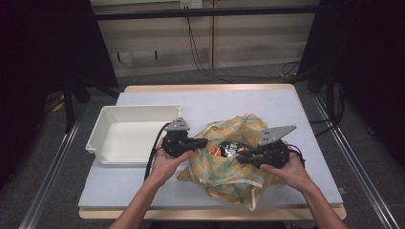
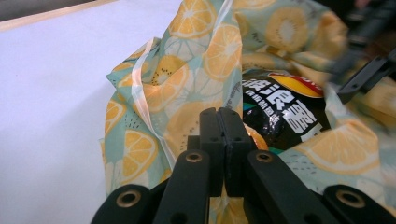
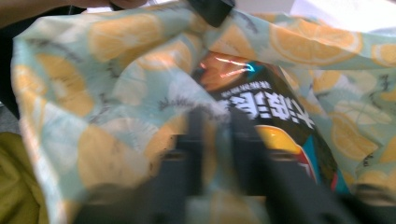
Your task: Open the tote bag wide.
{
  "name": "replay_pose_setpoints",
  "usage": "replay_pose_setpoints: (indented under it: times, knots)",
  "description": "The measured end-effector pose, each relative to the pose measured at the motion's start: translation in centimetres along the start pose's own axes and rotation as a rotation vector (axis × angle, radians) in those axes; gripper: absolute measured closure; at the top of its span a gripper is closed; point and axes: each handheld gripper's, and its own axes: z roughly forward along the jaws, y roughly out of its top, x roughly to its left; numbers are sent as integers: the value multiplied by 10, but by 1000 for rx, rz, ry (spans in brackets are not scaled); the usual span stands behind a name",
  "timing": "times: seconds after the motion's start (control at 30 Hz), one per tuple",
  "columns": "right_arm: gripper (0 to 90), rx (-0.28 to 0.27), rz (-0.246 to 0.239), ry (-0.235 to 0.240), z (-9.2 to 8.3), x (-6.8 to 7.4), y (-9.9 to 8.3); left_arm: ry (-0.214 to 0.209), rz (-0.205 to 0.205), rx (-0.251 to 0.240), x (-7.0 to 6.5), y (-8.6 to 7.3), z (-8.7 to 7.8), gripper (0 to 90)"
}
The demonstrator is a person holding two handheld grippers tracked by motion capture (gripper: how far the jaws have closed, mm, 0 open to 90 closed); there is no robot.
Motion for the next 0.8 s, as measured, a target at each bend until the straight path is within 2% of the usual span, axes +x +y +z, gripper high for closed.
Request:
replay_pose_setpoints:
  times: [0.07, 0.13, 0.2, 0.23, 0.37, 0.5, 0.6, 0.7, 0.8]
  knots:
    - [900, -31, -8, 43, -5, 7, -2, 5, -5, -2, 2, 0, -1, 896]
    - [900, -20, -24, 57, -9, 16, -5, 12, -8, 2, 3, -1, -1, 896]
    - [900, -13, -23, 61, -11, 20, -8, 11, -11, 2, 3, -1, 0, 896]
    - [900, -8, -20, 63, -15, 26, -15, 19, -14, 5, 3, -1, 1, 896]
    - [900, -10, -10, 69, -24, 36, -31, 24, -19, 11, 5, -2, 1, 897]
    - [900, 27, -9, 77, -25, 43, -47, 39, -23, 38, 10, -3, 1, 897]
    - [900, 26, 1, 77, -29, 44, -56, 34, -30, 26, 11, -4, 0, 898]
    - [900, 31, 9, 75, -33, 44, -61, 40, -29, 40, 11, -7, -1, 899]
    - [900, 36, 12, 69, -33, 43, -64, 13, -32, 22, 12, -11, -2, 897]
